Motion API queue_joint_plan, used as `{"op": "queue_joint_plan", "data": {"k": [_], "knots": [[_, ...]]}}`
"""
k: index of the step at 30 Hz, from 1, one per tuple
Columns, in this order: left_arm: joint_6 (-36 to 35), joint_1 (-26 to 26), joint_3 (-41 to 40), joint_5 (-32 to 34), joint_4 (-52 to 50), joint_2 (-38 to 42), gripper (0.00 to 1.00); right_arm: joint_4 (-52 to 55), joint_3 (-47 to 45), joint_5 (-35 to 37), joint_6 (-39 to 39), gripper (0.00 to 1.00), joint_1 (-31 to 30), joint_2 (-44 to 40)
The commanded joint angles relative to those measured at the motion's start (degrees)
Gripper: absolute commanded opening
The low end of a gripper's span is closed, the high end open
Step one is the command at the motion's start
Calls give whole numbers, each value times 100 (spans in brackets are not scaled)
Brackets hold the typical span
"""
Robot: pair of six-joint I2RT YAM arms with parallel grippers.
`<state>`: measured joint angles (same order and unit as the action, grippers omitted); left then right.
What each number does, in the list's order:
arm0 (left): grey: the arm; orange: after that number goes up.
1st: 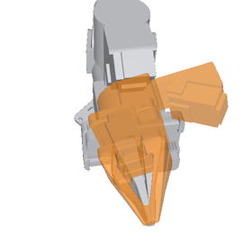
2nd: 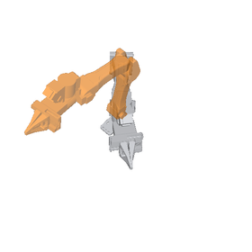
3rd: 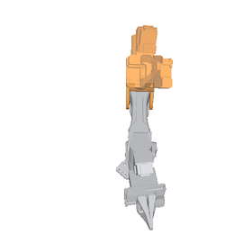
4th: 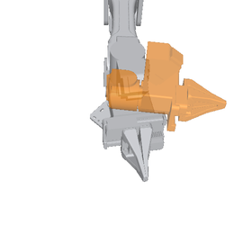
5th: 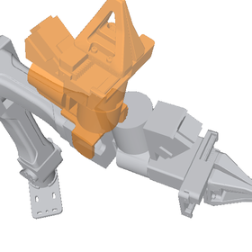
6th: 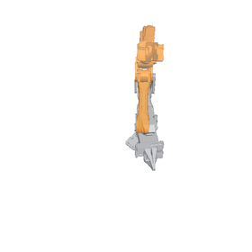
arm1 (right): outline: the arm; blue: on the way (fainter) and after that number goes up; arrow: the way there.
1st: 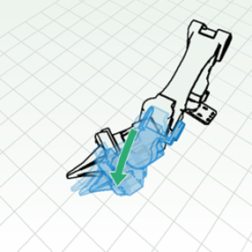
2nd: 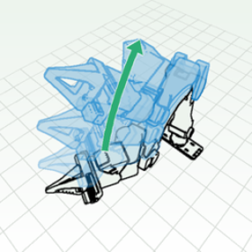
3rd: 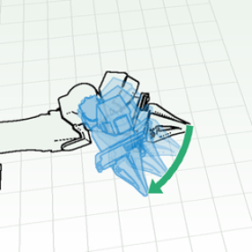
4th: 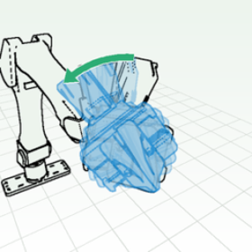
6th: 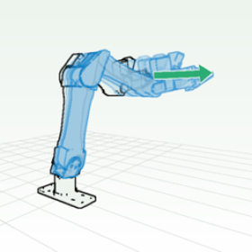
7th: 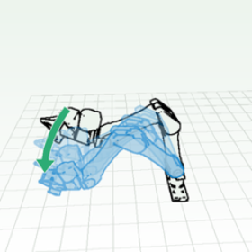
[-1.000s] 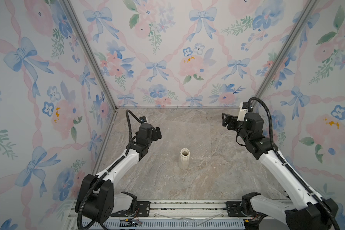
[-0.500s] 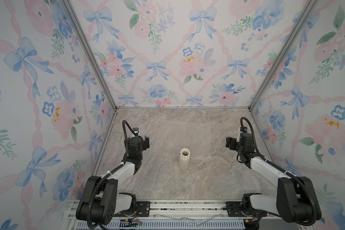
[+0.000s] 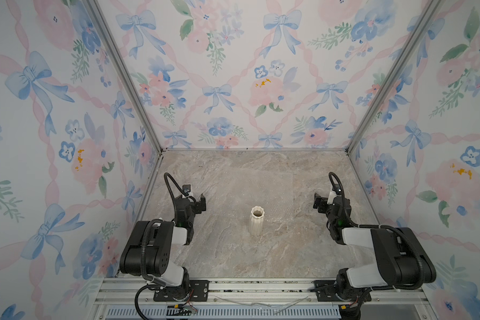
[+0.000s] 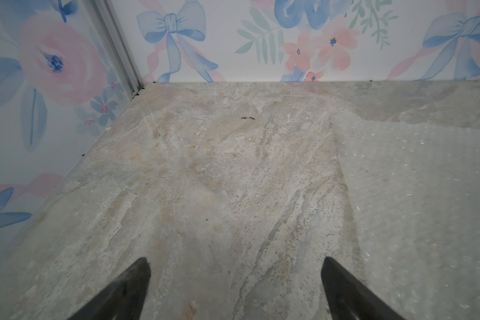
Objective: Unwrap the vase from the bubble wrap
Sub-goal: Reset both arms
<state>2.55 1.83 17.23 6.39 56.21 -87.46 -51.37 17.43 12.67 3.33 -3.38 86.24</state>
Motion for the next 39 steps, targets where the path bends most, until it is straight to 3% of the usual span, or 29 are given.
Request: {"op": "queue_joint_plan", "data": {"k": [1, 7, 11, 14, 16, 17, 21, 23, 26, 32, 39], "knots": [[-123, -58, -87, -378, 539, -57, 98, -1085, -80, 137, -81, 95, 59, 250], [-118, -10, -216, -204, 909, -163, 98, 5, 428, 172, -137, 99, 0, 170], [-130, -87, -202, -517, 824, -124, 98, -72, 395, 85, -114, 96, 48, 173], [-427, 172, -552, -420, 1425, -93, 98, -467, 196, 12, -120, 96, 58, 178], [-160, -93, -146, -466, 718, -139, 98, 15, 467, 33, -103, 96, 63, 204], [9, -291, -212, -830, 813, -122, 98, 102, 476, -16, -104, 96, 86, 159], [-246, 33, -242, -463, 877, -116, 98, -39, 419, -91, -132, 96, 75, 175], [-515, 354, -537, 16, 1499, -146, 98, 11, 472, -156, -237, 96, 23, 205], [-26, -179, -170, -547, 751, -124, 98, 123, 524, -293, -219, 96, 78, 192], [-207, 110, -221, -33, 851, -124, 98, 64, 503, -16, -333, 96, -93, 201], [-210, 108, -204, -63, 853, -125, 98, 56, 491, -41, -407, 96, -148, 209]]}}
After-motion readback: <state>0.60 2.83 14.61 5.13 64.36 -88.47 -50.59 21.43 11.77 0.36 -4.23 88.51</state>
